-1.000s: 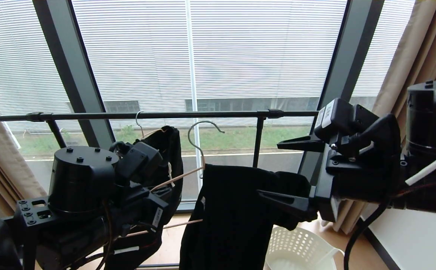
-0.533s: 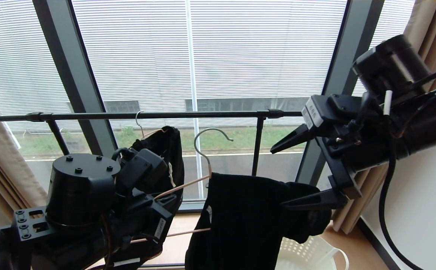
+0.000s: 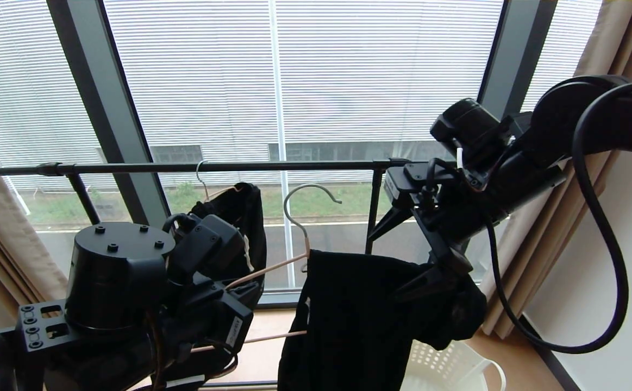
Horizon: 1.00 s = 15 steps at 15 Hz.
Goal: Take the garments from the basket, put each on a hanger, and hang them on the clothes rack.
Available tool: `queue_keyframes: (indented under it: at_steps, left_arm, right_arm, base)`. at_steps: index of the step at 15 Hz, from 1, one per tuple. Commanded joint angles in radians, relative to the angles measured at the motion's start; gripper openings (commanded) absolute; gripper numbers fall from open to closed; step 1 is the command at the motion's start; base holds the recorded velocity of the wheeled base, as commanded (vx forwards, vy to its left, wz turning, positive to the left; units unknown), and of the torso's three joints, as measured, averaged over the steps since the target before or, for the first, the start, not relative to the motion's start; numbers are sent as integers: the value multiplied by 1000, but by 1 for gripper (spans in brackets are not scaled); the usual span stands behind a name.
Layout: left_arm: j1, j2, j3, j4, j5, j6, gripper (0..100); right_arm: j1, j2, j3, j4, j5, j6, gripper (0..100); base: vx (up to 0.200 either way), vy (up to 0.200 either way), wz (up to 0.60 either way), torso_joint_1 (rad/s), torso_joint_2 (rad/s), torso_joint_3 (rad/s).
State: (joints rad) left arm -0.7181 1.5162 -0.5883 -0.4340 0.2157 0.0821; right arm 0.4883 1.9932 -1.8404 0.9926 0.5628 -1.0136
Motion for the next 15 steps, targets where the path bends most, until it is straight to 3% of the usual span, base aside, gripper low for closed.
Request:
queue_keyframes:
  at_steps: [1,6,7,11,15]
  left_arm:
    - [0,1,-1,0,1,-1,0]
    - [2,4,-10,0,1,-2,0]
    - [2,4,-10,0,1,-2,0]
    - [2,1,-2,0,-3,-2,0]
    - [14,1,25,-63,-75,-8,0]
  right_arm:
    - [1,39,-3,0,0,1,100]
    - [1,45,-3,0,0,3,100]
    - [1,44,-2,1,2,3,0]
    - [1,39,-2,6,2,0,0]
    - [1,36,1,9,3,0,0]
  base:
    - [0,0,0,0,0,0]
    - [0,0,0,0,0,0]
    - [0,0,0,0,0,0]
    - [0,0,0,0,0,0]
    - [0,0,0,0,0,0]
